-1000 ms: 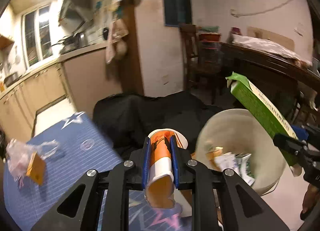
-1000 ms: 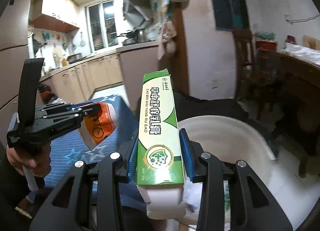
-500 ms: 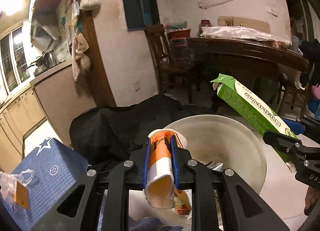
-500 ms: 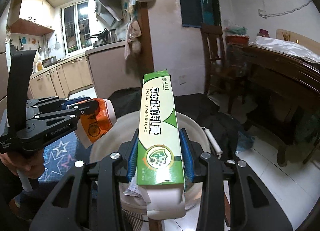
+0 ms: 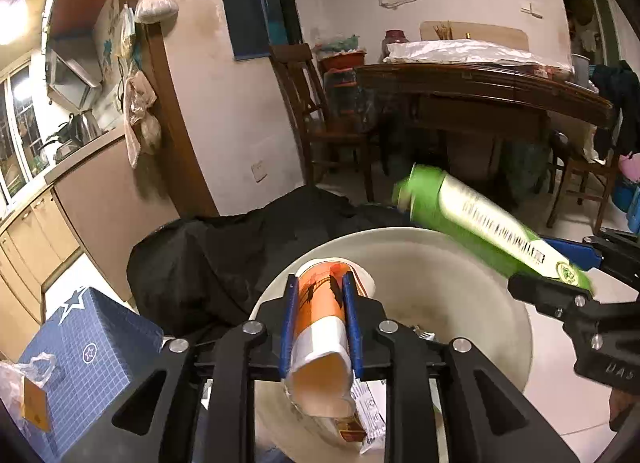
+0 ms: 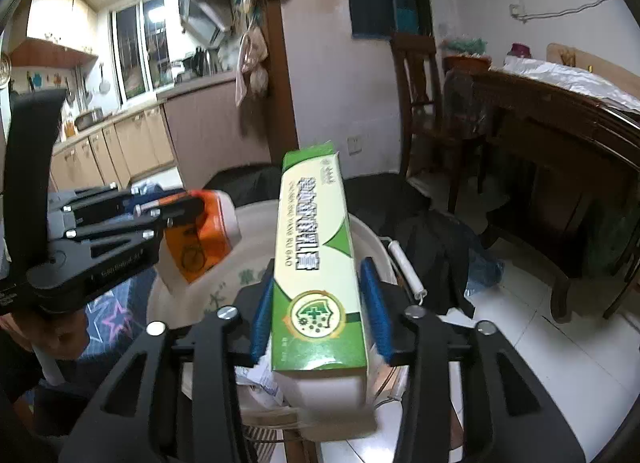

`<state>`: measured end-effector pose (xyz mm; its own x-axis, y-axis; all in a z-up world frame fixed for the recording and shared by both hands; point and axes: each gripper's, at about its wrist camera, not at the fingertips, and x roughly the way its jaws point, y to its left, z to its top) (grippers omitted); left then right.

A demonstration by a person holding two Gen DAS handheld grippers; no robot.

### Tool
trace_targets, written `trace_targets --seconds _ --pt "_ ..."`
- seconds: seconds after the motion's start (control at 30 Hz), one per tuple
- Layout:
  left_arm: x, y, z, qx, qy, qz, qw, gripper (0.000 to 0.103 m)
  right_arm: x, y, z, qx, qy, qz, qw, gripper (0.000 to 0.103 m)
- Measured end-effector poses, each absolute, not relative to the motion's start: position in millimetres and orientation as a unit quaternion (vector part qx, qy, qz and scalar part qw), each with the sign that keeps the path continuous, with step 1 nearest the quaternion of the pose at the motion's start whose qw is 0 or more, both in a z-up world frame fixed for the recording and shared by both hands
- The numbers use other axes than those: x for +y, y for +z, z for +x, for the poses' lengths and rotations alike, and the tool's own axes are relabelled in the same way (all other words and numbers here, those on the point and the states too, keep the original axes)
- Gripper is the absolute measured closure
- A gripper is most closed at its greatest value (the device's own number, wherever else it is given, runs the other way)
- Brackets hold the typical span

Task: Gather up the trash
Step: 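Open the left tool over the bucket while the right tool releases the green box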

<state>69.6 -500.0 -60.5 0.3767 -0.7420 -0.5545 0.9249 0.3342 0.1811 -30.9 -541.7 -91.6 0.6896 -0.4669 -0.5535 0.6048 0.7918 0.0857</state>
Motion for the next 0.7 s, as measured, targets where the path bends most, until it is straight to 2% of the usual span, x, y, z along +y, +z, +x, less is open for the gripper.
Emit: trace_targets --seconds 0.07,0.47,0.7 --pt "-503 -65 74 0.201 -0.525 0.248 0.789 0.073 -545 -94 -31 0.263 -0.296 0.137 0.908 0.052" --pt "-489 -63 79 0.189 -0.509 0.250 0.802 0.073 -534 -89 -23 0.254 -0.287 0.135 0.914 0.052" --pt "-425 -56 124 0.203 -0.465 0.223 0.833 0.073 -503 -74 20 0.239 -0.234 0.115 0.935 0.052"
